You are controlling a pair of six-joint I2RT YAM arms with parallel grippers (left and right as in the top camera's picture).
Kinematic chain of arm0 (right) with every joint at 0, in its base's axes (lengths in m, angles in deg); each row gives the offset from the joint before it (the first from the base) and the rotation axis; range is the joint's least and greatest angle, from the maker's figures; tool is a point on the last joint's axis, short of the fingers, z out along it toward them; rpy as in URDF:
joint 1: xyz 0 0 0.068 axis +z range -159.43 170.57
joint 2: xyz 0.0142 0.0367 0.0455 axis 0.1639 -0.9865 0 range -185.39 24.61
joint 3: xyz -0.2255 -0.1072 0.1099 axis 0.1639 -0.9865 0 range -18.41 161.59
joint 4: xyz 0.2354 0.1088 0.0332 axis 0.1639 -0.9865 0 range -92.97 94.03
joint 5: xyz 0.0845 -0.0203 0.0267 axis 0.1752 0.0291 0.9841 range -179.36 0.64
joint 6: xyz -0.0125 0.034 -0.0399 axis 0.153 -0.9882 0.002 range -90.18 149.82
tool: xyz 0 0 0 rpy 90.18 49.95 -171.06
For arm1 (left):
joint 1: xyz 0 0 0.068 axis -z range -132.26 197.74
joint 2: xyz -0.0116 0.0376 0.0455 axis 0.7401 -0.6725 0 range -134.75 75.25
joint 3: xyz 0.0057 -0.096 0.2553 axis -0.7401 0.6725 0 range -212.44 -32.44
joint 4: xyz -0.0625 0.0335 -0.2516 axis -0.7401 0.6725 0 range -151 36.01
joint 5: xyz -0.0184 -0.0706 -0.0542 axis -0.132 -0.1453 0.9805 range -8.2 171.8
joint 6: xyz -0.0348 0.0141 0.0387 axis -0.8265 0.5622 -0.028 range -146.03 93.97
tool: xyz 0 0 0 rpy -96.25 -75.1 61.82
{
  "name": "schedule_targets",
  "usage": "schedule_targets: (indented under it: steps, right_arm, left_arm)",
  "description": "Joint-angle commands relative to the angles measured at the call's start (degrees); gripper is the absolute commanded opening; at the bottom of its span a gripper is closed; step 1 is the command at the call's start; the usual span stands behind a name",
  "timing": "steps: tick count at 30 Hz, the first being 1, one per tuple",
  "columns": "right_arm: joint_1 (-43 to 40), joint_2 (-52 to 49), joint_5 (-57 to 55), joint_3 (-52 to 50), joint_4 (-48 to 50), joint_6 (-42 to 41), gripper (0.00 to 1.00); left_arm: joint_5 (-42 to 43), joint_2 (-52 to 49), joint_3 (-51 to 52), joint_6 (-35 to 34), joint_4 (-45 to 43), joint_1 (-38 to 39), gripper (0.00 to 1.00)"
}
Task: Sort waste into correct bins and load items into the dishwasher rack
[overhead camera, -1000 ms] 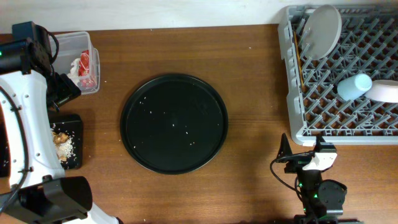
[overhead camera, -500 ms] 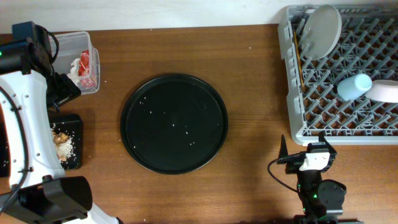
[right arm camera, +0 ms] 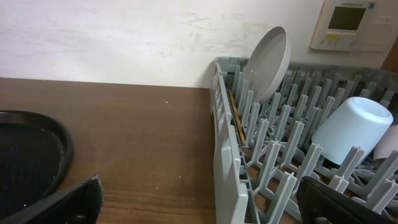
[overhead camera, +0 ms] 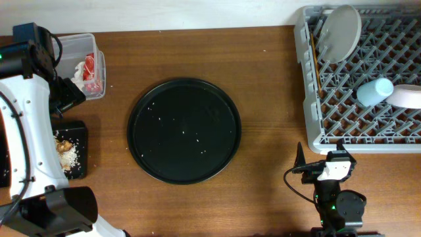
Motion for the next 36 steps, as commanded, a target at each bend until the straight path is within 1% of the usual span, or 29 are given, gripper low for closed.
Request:
schedule_targets:
  steps: [1, 25, 36]
  right_arm:
    - [0.2, 0.5, -1.3, -0.3, -0.4, -0.6, 0.98]
    - [0.2, 0.5, -1.3, -0.3, -0.4, -0.6, 0.98]
    - [0.2, 0.5, -1.3, -0.3, -0.4, -0.6, 0.98]
  left_arm:
    - [-0.2, 0.7, -0.2, -0.7, 0.0, -0.3, 0.99]
    - [-0.2, 1.0, -0.2, -0.7, 0.0, -0.3, 0.99]
    - [-0.2, 13.3, -0.2, -0.7, 0.1, -0.3, 0.99]
